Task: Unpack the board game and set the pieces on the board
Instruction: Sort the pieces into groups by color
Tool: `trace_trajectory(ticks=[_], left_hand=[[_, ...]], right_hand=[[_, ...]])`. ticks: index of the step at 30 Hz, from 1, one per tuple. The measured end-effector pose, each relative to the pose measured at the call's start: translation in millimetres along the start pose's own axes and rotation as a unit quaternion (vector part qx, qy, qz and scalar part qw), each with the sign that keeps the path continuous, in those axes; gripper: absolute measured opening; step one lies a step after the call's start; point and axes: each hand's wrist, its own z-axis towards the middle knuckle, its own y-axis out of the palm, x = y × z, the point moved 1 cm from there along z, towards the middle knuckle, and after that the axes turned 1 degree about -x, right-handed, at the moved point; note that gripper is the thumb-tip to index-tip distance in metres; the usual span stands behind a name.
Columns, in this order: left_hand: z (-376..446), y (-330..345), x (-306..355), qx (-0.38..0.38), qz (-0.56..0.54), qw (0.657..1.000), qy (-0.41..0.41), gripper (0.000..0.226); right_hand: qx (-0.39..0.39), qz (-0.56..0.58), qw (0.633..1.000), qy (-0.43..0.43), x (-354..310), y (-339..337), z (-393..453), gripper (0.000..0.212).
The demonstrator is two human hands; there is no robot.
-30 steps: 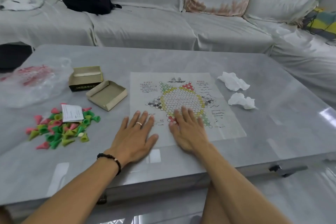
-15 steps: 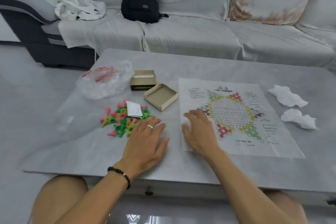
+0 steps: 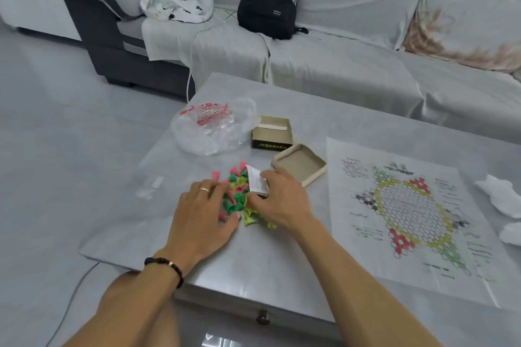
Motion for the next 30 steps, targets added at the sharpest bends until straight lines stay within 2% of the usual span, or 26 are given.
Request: trace_trajectory(ticks=[4,7,11,14,16,19,22,25,30], left_hand=[[13.8,2.7,-9.9,-0.006,-0.030,1.000,0.003,0.059],[19.6,4.0,-15.5,-0.005,-0.071,0.997,0.004,0.059],[20.1,0.8,-21.4,-0.030,-0.137,0.990,0.001,0.070],[14.0,-1.8,-28.4,-0.042,-0.173,0.984,0.000,0.079],[10.4,-2.2,-32.3,-0.025,-0.160,0.986,0.028,0.081],[7.7,-2.8,-35.5,0.025,-0.127,0.990,0.047,0.073],[5.2,-4.8,-37.1,0.047,-0.112,0.992,0.043,0.058],[1.8,-5.4,-39.6,0.046,-0.105,0.991,0.062,0.043],[0.7,-7.0,-49.0,0.007,-0.150,0.987,0.056,0.031]], right_hand=[[0.035,-0.023,0.999,0.008,-1.4,1.7,11.1,0.023],[0.077,-0.044,0.996,-0.009,-0.9,-0.2,24.7,0.022],[0.020,-0.080,0.996,-0.043,-6.2,-0.7,48.3,0.025],[0.037,-0.056,0.996,-0.060,-9.0,1.1,44.0,0.025],[0.052,-0.026,0.992,-0.110,-15.7,2.8,30.3,0.020],[-0.006,-0.037,0.984,-0.176,-25.7,11.0,15.1,0.023],[-0.053,-0.067,0.984,-0.157,-29.1,14.8,16.5,0.030],[-0.053,-0.075,0.984,-0.150,-34.8,13.6,19.9,0.028],[-0.058,-0.077,0.984,-0.150,-42.2,14.1,21.2,0.023]])
